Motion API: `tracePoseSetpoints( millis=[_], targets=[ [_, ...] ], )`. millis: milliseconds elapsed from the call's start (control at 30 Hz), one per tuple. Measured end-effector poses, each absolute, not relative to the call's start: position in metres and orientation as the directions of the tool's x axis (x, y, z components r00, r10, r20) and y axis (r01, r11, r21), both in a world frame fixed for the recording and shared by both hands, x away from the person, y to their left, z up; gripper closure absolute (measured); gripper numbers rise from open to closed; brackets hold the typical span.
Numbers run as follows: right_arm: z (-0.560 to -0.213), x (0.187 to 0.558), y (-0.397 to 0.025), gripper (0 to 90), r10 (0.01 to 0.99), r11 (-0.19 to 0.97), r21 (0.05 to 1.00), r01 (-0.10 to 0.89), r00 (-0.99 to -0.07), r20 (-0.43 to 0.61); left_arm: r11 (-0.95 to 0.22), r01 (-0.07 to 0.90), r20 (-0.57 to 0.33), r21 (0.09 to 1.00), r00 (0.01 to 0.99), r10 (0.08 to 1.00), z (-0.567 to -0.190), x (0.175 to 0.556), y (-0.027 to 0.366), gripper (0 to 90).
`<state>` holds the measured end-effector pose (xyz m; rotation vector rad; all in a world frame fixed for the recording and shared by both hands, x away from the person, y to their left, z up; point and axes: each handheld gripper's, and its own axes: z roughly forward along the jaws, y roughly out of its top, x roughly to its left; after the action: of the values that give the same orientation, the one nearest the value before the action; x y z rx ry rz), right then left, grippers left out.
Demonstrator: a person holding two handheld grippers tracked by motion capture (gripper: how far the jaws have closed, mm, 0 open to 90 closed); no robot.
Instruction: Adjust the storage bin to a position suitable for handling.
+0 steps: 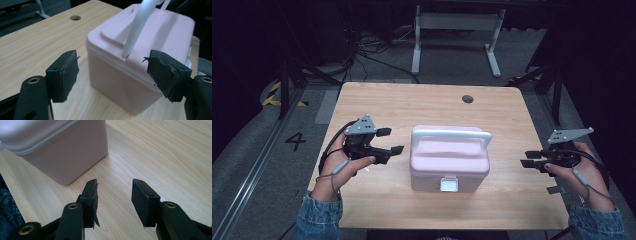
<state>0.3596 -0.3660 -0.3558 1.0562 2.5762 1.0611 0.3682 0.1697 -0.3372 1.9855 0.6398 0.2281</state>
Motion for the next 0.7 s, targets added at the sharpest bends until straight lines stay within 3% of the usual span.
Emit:
tracePoseSetpoints(
  millis=[367, 700],
  targets=[
    [-0.356, 0.348, -0.372, 54.1, 0.68, 0.475, 0.692, 0.544, -0.726, 0.104, -0.347, 0.314, -0.104, 0.884, 0.854, 0.509, -0.341, 0.377, 0.137, 25.7],
    [-0.357, 0.342, -0.373, 54.2, 0.678, 0.463, 0.702, 0.541, -0.726, 0.113, -0.329, 0.256, -0.064, 0.909, 0.865, 0.497, -0.347, 0.385, 0.116, 46.5]
  ],
)
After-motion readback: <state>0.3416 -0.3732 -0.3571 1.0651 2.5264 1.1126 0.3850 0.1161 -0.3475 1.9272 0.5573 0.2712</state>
